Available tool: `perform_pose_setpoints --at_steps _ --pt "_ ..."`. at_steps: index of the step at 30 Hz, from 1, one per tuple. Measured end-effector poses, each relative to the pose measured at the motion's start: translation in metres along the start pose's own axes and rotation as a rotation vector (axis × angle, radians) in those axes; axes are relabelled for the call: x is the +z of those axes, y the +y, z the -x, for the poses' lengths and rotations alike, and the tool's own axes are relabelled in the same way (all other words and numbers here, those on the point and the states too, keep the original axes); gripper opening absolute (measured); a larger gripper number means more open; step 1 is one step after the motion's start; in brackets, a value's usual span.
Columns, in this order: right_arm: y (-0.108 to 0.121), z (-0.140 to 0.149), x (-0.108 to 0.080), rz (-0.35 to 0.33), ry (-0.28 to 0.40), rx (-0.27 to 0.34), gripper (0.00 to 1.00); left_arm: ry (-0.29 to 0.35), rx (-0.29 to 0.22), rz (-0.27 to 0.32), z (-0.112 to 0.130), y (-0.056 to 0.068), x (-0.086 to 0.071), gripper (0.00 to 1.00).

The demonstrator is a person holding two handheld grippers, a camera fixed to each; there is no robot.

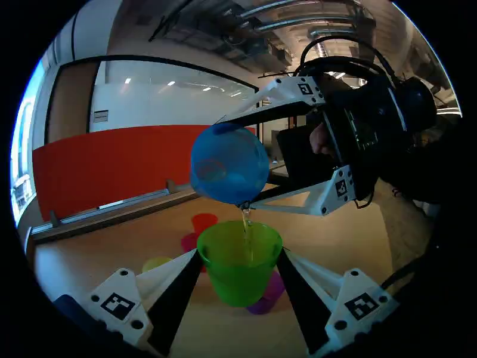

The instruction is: Pour water

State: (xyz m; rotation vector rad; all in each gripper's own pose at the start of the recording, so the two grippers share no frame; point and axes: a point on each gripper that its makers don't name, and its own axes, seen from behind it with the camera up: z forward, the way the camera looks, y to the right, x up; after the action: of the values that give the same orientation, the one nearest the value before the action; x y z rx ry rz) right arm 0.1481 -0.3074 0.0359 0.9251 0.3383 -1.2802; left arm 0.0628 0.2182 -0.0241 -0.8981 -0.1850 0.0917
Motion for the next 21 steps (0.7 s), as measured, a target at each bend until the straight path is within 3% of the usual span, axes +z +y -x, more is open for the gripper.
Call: perform_pose_setpoints --at_steps 21 --pt "0.0028 -0.0028 -0.0004 0.006 -0.007 -0.071 0.91 -0.001 0.003 0.002 0.0008 0.0009 0.0002 0.86"
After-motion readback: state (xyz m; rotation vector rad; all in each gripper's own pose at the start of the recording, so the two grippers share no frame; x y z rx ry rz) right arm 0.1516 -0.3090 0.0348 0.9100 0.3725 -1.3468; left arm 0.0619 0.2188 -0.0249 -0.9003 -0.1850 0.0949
